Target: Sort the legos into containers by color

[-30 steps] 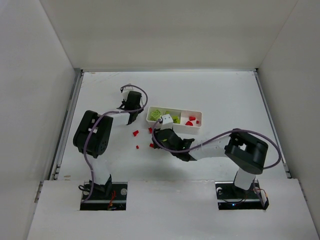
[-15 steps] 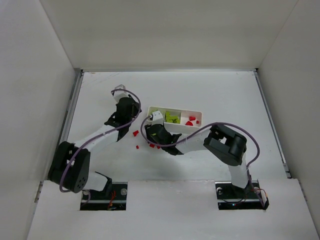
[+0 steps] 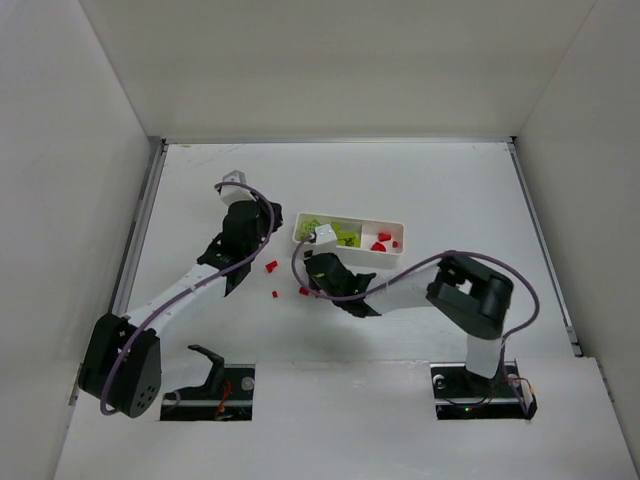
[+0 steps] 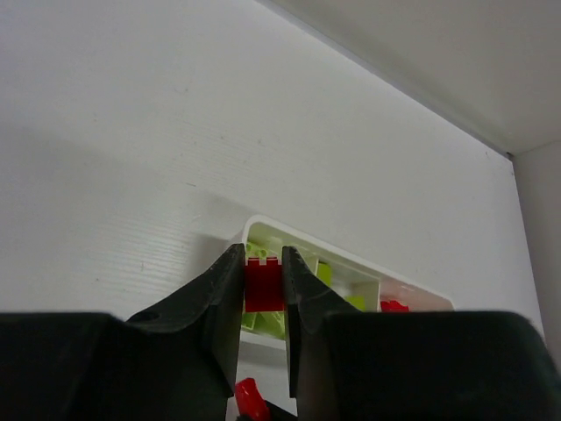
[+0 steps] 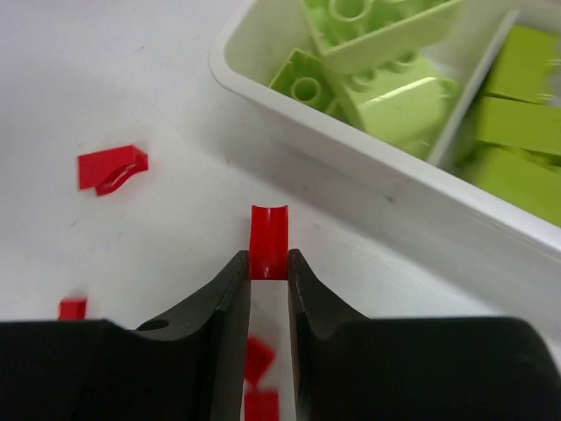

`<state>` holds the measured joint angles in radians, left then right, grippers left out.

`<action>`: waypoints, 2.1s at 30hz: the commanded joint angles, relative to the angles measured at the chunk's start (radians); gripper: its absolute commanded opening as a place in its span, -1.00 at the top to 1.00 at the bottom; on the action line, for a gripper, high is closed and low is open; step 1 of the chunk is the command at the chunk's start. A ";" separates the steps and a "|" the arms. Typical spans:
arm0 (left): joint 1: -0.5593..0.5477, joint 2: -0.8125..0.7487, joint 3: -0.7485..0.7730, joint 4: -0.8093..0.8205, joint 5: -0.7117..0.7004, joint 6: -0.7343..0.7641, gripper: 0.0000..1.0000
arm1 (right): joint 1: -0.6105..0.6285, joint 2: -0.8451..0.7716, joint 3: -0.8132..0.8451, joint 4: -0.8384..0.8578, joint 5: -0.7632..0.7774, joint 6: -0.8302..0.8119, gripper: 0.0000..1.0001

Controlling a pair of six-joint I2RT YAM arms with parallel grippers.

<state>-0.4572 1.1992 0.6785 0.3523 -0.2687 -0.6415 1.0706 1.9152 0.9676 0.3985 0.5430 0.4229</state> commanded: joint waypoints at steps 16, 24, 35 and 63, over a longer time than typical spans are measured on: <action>-0.375 0.400 0.337 0.142 0.025 -0.011 0.70 | -0.224 -0.929 -0.489 -0.190 0.164 0.140 0.55; -0.421 0.615 0.503 0.107 0.023 -0.014 0.65 | -0.327 -1.015 -0.552 -0.193 0.083 0.165 0.55; -0.393 0.596 0.492 0.074 -0.007 0.009 0.16 | -0.343 -0.895 -0.491 -0.179 0.032 0.169 0.53; -0.099 0.030 -0.241 -0.062 -0.198 0.045 0.17 | -0.248 -0.625 -0.339 -0.086 0.043 0.166 -0.12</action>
<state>-0.5549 1.2179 0.4400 0.2787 -0.4461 -0.6086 0.7601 1.3262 0.6491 0.2558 0.5701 0.5697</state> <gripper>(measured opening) 0.415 0.561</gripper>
